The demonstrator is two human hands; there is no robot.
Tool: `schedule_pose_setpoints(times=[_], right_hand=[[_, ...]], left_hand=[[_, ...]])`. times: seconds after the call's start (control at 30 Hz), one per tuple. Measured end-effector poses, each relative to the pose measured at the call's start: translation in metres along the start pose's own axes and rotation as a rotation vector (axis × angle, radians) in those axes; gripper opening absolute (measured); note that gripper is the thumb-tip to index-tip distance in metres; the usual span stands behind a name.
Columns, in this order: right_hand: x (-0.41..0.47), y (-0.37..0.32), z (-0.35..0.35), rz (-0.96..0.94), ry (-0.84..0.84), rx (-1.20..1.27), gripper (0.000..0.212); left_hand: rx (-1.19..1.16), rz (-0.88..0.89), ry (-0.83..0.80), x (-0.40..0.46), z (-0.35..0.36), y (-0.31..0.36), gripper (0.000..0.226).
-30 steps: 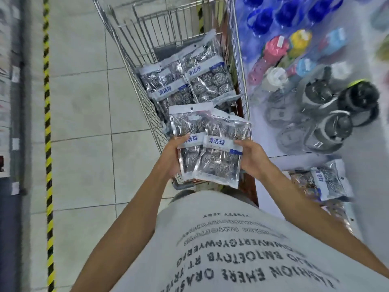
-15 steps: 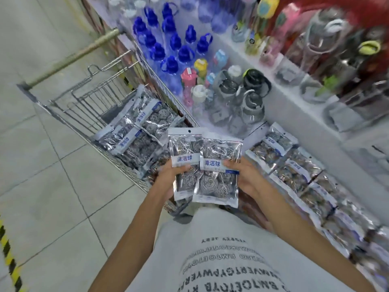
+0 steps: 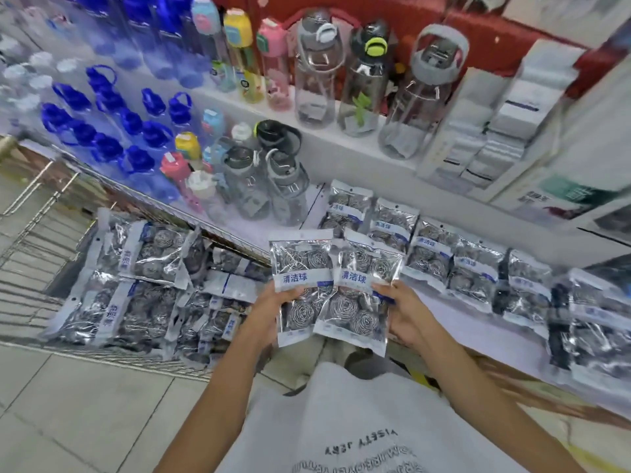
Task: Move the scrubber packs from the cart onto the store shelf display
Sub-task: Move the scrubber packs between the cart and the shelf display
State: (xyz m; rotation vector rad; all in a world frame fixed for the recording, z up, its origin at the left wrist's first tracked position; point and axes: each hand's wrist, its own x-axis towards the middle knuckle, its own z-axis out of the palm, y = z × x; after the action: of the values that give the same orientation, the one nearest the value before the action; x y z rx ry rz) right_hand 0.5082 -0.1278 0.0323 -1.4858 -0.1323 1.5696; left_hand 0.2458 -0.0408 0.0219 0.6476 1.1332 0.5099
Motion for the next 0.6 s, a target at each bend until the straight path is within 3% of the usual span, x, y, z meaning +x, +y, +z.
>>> schedule_pose_setpoints(times=[0.03, 0.2, 0.4, 0.53, 0.6], right_hand=[[0.001, -0.001, -0.01, -0.001, 0.014, 0.022, 0.03], [0.014, -0.009, -0.051, -0.001, 0.093, 0.137, 0.066], [0.04, -0.036, -0.089, 0.074, 0.09, 0.258, 0.028], [0.068, -0.052, -0.101, 0.102, 0.124, 0.225, 0.041], [0.079, -0.06, -0.103, 0.112, 0.143, 0.234, 0.034]], left_hand=[[0.021, -0.011, -0.014, 0.006, 0.007, 0.0, 0.037], [0.173, -0.052, -0.037, 0.037, 0.04, 0.007, 0.047], [0.203, -0.1, -0.071, 0.077, 0.082, 0.022, 0.06], [0.15, -0.121, -0.031, 0.1, 0.1, 0.028, 0.035], [0.158, -0.127, -0.011, 0.11, 0.106, 0.033, 0.033]])
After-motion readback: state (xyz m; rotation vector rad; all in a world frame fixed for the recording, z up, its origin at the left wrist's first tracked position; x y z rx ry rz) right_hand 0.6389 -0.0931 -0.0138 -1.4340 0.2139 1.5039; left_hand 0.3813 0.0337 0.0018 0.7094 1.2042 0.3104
